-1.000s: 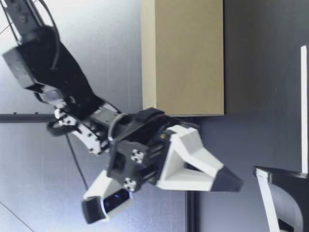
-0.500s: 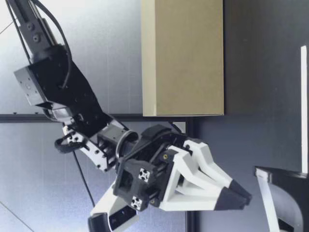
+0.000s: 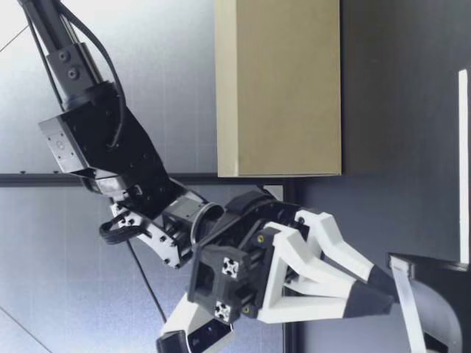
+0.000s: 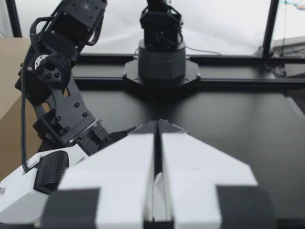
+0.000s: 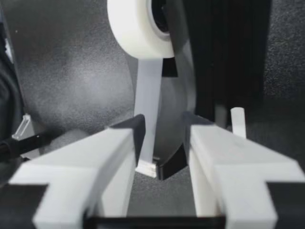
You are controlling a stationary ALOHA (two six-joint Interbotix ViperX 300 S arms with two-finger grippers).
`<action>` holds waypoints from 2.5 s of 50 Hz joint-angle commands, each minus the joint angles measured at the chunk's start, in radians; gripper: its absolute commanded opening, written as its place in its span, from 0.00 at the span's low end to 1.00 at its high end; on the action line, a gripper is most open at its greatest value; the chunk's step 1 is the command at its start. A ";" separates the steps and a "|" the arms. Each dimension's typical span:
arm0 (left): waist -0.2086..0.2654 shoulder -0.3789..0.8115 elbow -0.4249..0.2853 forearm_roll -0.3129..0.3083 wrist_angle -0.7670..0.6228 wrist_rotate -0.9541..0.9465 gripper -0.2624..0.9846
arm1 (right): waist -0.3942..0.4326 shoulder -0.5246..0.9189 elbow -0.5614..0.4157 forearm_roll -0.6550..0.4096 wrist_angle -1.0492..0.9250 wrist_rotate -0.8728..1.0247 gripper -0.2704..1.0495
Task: Cut a small piece of tape from the tape dispenser then place it on the cardboard box's edge.
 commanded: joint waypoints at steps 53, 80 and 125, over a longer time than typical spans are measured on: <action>0.002 0.008 -0.018 -0.002 -0.009 -0.002 0.11 | 0.020 -0.071 -0.026 -0.003 -0.017 0.020 0.13; 0.002 0.008 -0.021 -0.002 -0.009 0.000 0.11 | 0.020 -0.160 0.081 -0.006 -0.015 0.026 0.13; 0.002 0.008 -0.025 -0.002 -0.011 0.000 0.11 | 0.020 -0.239 0.291 -0.006 -0.124 0.020 0.13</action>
